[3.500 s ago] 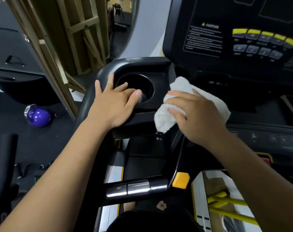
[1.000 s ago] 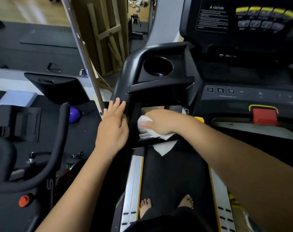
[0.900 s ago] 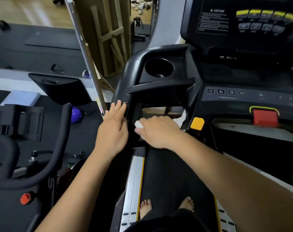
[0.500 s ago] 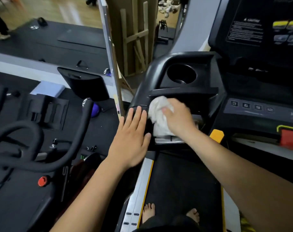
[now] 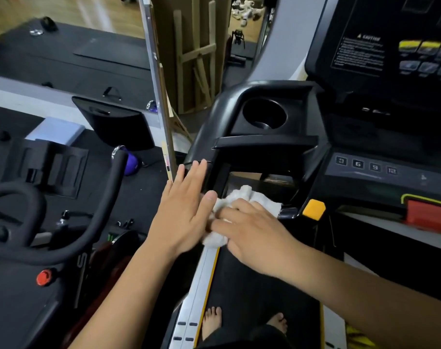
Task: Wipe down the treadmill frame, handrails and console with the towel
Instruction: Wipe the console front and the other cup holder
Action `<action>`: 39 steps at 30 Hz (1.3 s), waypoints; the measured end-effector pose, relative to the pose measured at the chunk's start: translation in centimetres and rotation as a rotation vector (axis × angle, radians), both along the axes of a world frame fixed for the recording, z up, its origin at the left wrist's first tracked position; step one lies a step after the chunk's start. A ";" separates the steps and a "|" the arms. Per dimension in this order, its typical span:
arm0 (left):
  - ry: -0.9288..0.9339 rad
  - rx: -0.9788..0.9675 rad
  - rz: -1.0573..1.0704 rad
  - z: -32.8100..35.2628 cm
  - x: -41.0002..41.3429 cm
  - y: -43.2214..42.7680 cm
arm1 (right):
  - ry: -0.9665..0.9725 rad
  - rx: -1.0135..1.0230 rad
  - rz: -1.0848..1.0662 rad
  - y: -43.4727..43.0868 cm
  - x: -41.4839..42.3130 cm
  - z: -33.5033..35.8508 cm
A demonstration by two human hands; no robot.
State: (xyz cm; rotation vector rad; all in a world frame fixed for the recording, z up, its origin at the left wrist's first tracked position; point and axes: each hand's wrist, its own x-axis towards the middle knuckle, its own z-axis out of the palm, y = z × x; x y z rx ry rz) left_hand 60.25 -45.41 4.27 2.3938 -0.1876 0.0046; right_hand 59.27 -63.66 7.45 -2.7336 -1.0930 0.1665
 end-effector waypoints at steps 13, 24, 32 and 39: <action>-0.182 0.472 -0.325 0.3 -0.2 -2.2 | -0.077 -0.137 -0.240 -8.4 4.9 3.7; -0.140 0.380 -0.407 -2.1 -1.1 -8.8 | -0.265 0.123 -0.196 -11.2 -0.1 2.0; -0.121 0.460 -0.414 -1.1 -0.4 -10.4 | -0.289 0.300 -0.559 -14.2 9.6 3.9; -0.151 0.393 -0.324 2.1 4.9 -12.9 | -0.191 0.315 -0.362 -13.7 5.9 3.7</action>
